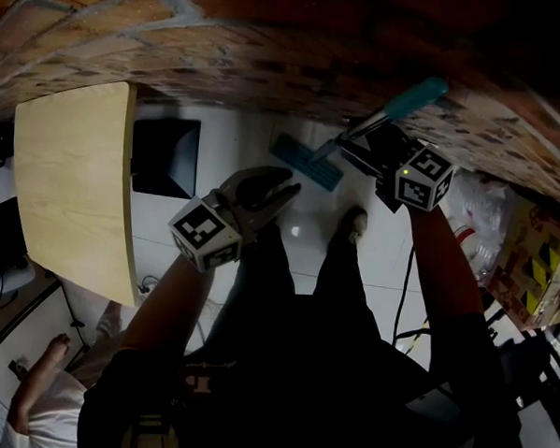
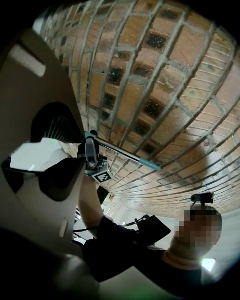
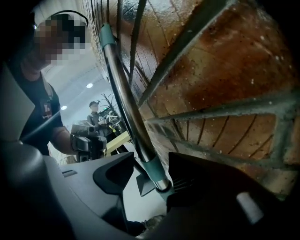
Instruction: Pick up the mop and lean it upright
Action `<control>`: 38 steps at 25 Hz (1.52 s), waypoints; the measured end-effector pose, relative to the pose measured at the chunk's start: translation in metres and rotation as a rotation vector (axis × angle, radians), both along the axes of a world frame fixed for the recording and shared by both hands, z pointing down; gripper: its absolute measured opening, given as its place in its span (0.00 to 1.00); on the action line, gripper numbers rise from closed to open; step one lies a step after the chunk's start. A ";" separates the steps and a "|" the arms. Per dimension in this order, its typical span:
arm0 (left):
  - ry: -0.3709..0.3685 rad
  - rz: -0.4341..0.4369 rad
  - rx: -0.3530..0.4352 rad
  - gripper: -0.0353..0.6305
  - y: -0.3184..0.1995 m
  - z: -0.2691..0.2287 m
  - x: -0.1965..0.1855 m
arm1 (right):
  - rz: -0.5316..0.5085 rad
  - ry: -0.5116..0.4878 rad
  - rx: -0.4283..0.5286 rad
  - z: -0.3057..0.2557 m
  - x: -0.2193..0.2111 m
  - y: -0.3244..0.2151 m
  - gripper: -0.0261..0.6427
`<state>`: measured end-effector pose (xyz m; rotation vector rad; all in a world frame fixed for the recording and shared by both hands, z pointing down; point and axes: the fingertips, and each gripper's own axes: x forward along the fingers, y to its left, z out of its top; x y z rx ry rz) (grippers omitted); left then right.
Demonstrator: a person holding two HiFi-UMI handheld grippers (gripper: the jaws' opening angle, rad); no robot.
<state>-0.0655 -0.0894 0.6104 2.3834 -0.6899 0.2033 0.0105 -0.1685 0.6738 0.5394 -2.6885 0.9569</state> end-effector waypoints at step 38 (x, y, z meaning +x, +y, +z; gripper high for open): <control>0.000 -0.003 -0.009 0.20 0.012 -0.012 -0.001 | -0.252 0.201 0.104 -0.001 -0.017 -0.004 0.24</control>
